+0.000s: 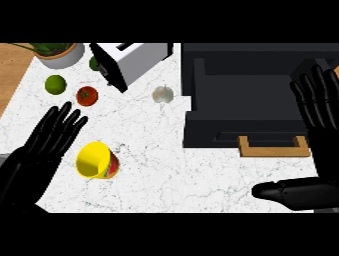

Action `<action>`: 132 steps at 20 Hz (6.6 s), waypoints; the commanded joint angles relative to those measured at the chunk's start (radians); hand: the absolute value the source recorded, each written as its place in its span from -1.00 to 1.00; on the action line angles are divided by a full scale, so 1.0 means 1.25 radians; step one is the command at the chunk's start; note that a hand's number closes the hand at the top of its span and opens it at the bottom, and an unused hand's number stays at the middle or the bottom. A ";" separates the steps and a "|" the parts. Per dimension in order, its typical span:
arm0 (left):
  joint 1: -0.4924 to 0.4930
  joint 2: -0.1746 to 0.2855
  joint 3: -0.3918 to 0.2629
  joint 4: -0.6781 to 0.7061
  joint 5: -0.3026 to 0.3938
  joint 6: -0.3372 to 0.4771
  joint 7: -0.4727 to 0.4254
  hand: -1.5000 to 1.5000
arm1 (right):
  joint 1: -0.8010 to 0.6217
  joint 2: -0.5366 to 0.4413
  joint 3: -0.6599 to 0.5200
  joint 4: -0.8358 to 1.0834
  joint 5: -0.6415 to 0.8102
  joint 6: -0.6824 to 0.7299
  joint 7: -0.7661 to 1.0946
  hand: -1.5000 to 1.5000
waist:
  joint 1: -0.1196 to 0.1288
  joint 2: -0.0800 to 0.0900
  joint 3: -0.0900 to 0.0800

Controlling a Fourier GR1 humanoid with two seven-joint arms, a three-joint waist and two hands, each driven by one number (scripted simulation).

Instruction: Pick up the cup, place it into the drawer and close the drawer

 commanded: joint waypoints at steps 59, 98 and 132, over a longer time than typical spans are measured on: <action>-0.320 0.042 0.115 1.093 -0.335 -0.034 -0.701 -1.00 | -0.010 -0.003 -0.029 -0.068 -0.054 0.037 0.093 -1.00 | -0.007 0.002 -0.001; -0.293 -0.009 0.209 1.080 -0.168 0.104 -0.885 1.00 | 0.006 -0.012 -0.036 -0.047 -0.039 0.057 0.059 -1.00 | -0.003 0.000 0.000; -0.604 -0.095 -0.059 0.462 -0.138 0.466 -0.197 1.00 | -0.023 -0.008 -0.051 -0.054 -0.036 0.031 0.091 -1.00 | -0.006 0.001 0.000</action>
